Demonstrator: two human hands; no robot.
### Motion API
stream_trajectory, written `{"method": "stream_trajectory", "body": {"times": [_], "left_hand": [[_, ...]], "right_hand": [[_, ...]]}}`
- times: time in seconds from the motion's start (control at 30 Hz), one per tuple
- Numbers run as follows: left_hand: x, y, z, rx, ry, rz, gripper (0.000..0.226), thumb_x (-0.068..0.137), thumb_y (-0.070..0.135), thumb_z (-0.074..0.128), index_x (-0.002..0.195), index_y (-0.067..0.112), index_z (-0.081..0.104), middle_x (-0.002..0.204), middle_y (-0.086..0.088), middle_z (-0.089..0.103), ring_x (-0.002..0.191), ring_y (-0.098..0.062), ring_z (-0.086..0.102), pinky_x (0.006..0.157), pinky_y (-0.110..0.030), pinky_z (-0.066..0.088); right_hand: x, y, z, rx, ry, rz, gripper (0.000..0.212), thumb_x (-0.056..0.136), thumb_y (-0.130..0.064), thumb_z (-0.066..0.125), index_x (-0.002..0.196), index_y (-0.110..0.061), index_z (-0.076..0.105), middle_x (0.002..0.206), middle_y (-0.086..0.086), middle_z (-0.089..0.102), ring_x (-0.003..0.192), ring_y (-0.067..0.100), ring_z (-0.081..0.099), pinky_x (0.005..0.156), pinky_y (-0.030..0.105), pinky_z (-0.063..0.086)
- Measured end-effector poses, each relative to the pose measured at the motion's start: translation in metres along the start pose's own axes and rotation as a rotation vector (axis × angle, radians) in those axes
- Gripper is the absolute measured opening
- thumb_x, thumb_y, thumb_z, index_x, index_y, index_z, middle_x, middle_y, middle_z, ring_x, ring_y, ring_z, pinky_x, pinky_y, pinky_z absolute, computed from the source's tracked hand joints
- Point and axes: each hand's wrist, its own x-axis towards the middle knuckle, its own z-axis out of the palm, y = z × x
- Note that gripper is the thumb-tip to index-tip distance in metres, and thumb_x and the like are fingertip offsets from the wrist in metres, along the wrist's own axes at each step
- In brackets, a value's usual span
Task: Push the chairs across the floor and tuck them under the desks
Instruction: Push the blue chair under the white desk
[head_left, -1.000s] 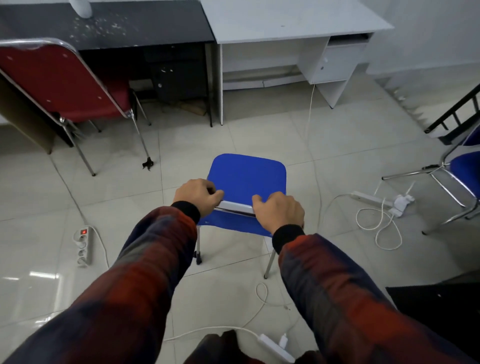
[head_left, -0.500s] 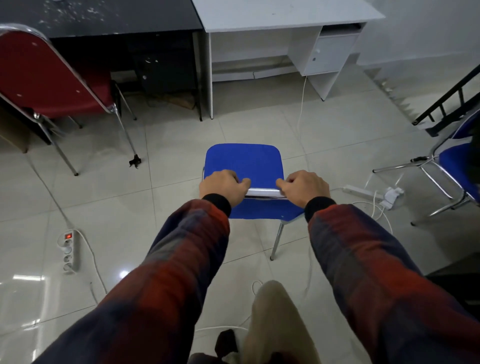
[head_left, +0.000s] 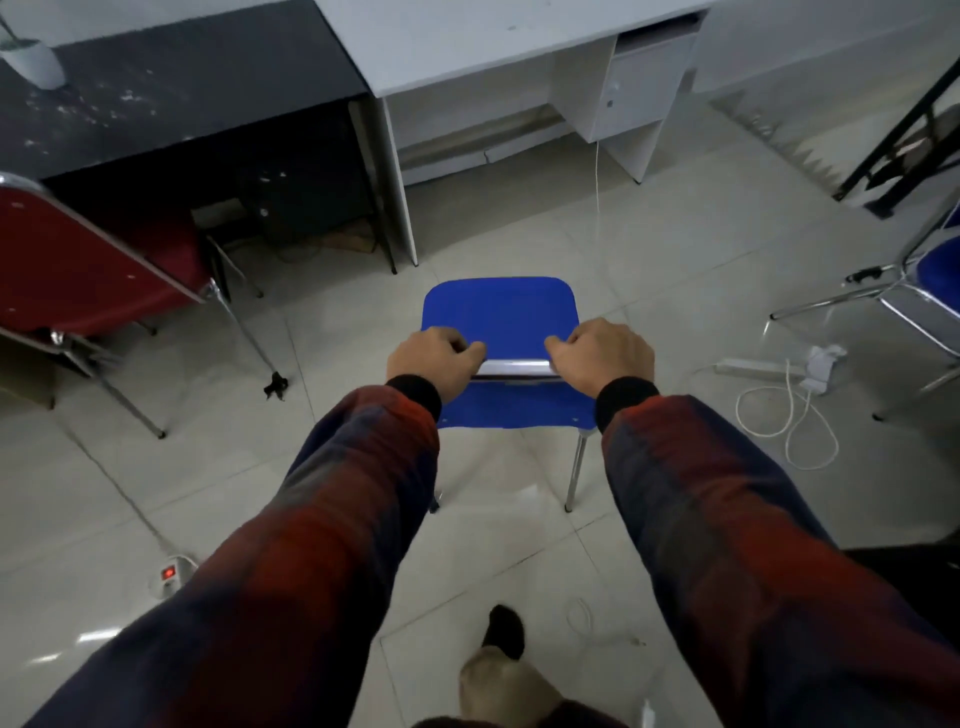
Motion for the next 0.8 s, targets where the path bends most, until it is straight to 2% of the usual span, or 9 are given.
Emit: {"method": "stream_trajectory", "body": {"times": [0.3,0.43,0.57,0.8], "left_hand": [[0.023,-0.013,-0.012,0.043,0.021,0.068,0.033,0.085,0.046,0.05,0.071,0.02,0.065,0.066,0.003,0.062,0.062,-0.018,0.056,0.053,-0.026,0.04],[0.034,-0.027,-0.023,0.054,-0.004,0.1,0.032,0.086,0.045,0.05,0.072,0.02,0.065,0.067,0.003,0.062,0.061,-0.017,0.055,0.052,-0.025,0.037],[0.047,-0.039,-0.034,0.056,-0.022,0.13,0.033,0.087,0.046,0.05,0.071,0.021,0.065,0.067,0.004,0.061,0.062,-0.016,0.055,0.053,-0.026,0.037],[0.068,-0.064,-0.059,0.064,-0.074,0.221,0.032,0.087,0.045,0.051,0.072,0.021,0.064,0.064,0.007,0.058,0.059,-0.013,0.052,0.051,-0.024,0.035]], "right_hand": [[0.009,-0.024,0.003,-0.029,-0.026,0.059,0.048,0.086,-0.053,0.049,0.076,-0.011,0.07,0.071,0.006,0.068,0.066,0.024,0.064,0.068,0.036,0.055],[0.009,-0.04,0.009,-0.022,-0.056,0.103,0.044,0.085,-0.054,0.047,0.067,-0.015,0.059,0.062,0.001,0.057,0.059,0.022,0.058,0.058,0.03,0.045],[0.01,-0.057,0.015,0.004,-0.061,0.146,0.044,0.087,-0.053,0.046,0.065,-0.016,0.054,0.063,0.001,0.055,0.056,0.021,0.054,0.058,0.03,0.043],[0.008,-0.094,0.024,0.009,-0.08,0.245,0.043,0.086,-0.051,0.045,0.072,-0.014,0.06,0.065,0.001,0.057,0.06,0.021,0.055,0.06,0.03,0.046]]}}
